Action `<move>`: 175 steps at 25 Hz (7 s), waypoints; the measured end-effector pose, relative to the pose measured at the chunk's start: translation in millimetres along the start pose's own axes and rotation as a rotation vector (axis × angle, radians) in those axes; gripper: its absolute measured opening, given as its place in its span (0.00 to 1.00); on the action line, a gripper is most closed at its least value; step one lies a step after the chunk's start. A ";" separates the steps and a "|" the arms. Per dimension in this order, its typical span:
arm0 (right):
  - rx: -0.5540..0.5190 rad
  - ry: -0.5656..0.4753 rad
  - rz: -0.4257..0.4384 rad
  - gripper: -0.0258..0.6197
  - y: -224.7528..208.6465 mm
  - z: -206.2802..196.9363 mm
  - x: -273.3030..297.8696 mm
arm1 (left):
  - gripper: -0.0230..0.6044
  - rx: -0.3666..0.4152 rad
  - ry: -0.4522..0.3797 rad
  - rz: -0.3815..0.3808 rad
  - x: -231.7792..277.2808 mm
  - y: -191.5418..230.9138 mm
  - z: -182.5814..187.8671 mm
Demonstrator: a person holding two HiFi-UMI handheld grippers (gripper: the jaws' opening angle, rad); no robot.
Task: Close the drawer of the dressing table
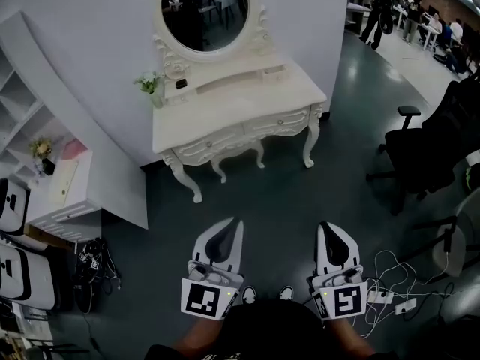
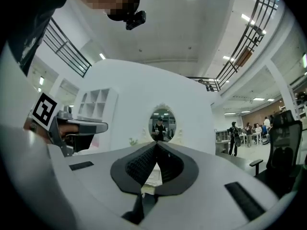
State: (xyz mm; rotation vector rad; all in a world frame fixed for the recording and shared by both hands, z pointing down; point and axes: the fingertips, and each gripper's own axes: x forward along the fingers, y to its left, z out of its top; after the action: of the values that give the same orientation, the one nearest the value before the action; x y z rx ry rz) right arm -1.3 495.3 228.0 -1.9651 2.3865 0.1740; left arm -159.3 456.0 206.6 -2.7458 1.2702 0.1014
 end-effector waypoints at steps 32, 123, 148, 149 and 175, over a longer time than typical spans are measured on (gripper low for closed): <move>-0.037 0.076 0.068 0.04 -56.5 -31.9 20.7 | 0.04 -0.025 0.008 0.038 46.5 -21.6 -23.5; -0.175 0.138 -0.031 0.04 -178.8 -90.3 410.7 | 0.04 -0.039 0.090 -0.049 382.1 203.0 -104.9; -0.145 0.119 0.147 0.04 -229.4 -94.0 535.6 | 0.04 -0.032 0.123 0.102 485.8 249.6 -105.6; -0.144 0.133 0.152 0.04 -232.6 -96.8 539.3 | 0.04 -0.034 0.121 0.108 491.1 250.7 -105.4; -0.111 0.145 0.298 0.04 -264.4 -130.8 616.4 | 0.04 -0.055 0.174 0.189 564.1 270.0 -145.1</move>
State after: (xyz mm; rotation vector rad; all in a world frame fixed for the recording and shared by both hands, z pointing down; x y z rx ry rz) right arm 143.2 -170.7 277.1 -1.7054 2.8139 0.1836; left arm 1.4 -162.4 268.9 -2.7236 1.5930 -0.0895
